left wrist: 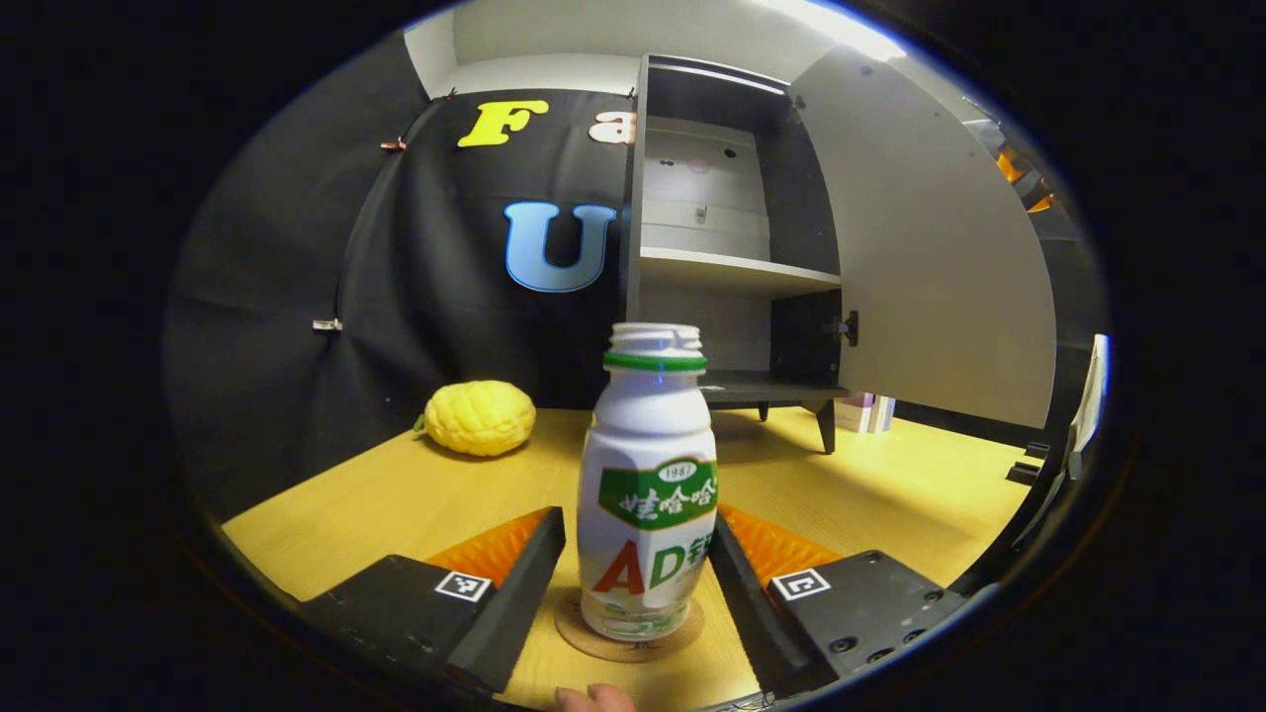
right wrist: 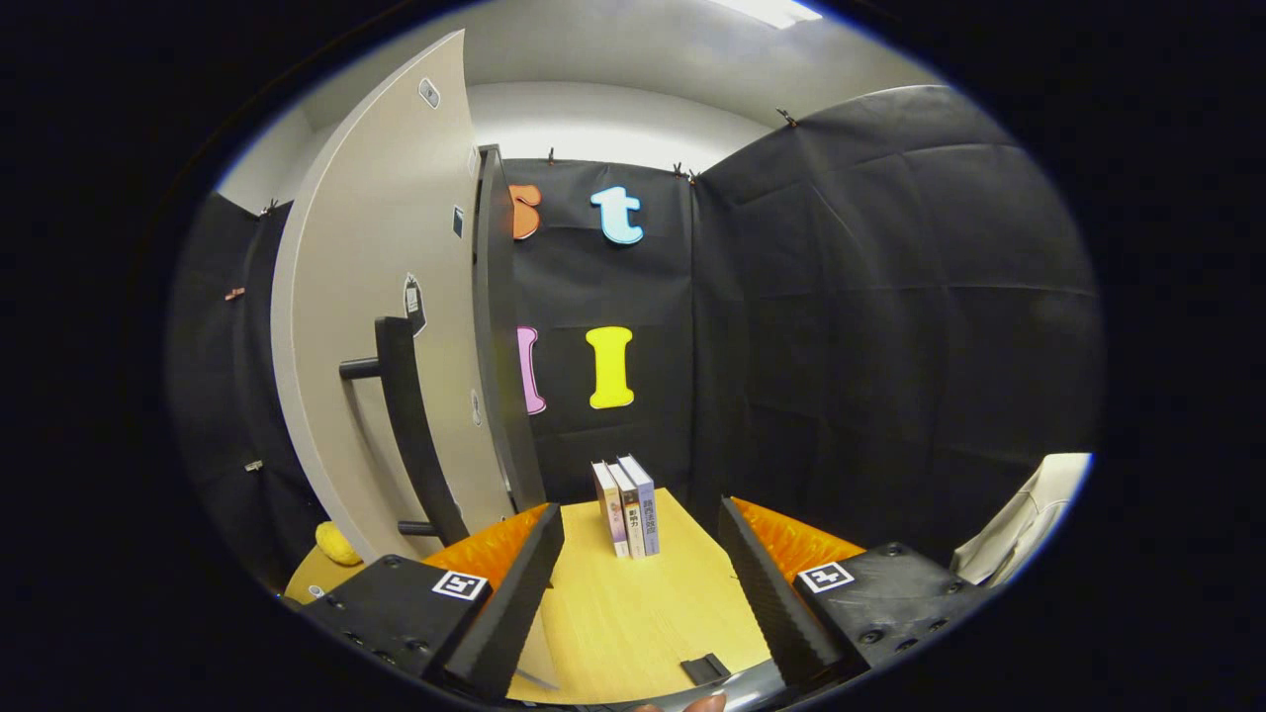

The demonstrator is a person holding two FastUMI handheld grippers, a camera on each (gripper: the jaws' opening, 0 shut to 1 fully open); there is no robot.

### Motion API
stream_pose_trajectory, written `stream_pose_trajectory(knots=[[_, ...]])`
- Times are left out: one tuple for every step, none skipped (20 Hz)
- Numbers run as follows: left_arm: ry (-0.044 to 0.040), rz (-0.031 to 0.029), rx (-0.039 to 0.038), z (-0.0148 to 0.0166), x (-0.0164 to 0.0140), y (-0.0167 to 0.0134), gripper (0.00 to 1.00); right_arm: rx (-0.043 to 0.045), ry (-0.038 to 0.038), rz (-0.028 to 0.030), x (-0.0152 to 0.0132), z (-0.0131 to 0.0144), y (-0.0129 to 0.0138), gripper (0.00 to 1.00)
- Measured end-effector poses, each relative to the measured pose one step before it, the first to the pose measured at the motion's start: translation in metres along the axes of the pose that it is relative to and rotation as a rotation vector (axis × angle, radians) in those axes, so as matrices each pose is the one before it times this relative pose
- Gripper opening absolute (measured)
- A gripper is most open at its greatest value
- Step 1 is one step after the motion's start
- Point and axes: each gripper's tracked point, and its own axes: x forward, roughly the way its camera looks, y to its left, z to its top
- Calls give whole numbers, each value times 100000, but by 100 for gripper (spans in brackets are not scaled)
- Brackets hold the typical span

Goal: Open the cabinet door with the right hand, grasp the bottle in the cabinet with the left hand and place it on the coaster, then close the cabinet door with the right hand.

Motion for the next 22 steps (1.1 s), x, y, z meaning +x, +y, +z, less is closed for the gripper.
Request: stream_pose_trajectory(knots=[[564, -706, 111, 326, -72, -194, 91, 304, 199, 646, 75, -66, 157, 98], [155, -158, 31, 752, 28, -3, 93, -133, 77, 274, -2, -31, -69, 98], [165, -96, -65, 688, -119, 37, 93, -31, -90, 241, 35, -42, -71, 98], [159, -1005, -653, 925, -12, -346, 94, 253, -183, 643, 20, 111, 10, 98], [99, -515, -617, 905, -81, -369, 95, 539, 123, 1088, 94, -22, 186, 98], [717, 12, -76, 1119, -90, -196, 95, 512, 153, 607, 87, 37, 67, 98], [1116, 706, 525, 1113, -161, -175, 95, 136, -484, -339, 104, 111, -160, 98], [776, 2137, 580, 1331, -262, -18, 95, 10, -289, -368, 164, 109, -159, 98], [-54, 2514, 600, 1492, -322, 114, 95, -233, -80, -23, 174, 29, -60, 98], [-859, 2802, 401, 1939, -324, 84, 95, -656, 239, -211, 257, -15, -59, 98], [-1145, 2070, -359, 2014, -320, -157, 95, -627, 295, -311, 87, -29, -240, 98], [-1348, 1179, -935, 2188, -213, -548, 95, 205, -131, 230, 59, 101, 36, 98], [-1180, 1107, -466, 1984, -193, -367, 95, 422, -189, 219, 108, 131, 161, 98], [-1313, 1711, -507, 2142, -293, -185, 95, -66, -268, 590, 66, 186, 174, 98], [-254, 1052, -652, 1685, -69, -347, 95, -217, -420, 631, 63, 149, 132, 98], [-581, 466, -1063, 1461, -89, -331, 95, -388, -333, 954, 10, 204, 163, 98], [-498, 871, -1480, 1526, -172, -392, 95, -480, -652, 1107, -70, 189, 215, 98], [-365, 492, -1984, 1433, -209, -308, 95, -519, -896, 851, -35, 369, 178, 98], [-621, -112, -1977, 1287, -186, -531, 95, -454, -1047, 1117, 18, 312, 217, 98], [-791, -478, -1241, 1358, -56, -588, 95, -15, -893, 1170, -115, 335, 316, 98], [-677, 601, 727, 1262, -106, -406, 97, 431, -558, 1558, -127, 184, 373, 98], [-23, 711, 1768, 1084, -33, -175, 95, 1060, 11, 1702, -238, 154, 484, 98]])
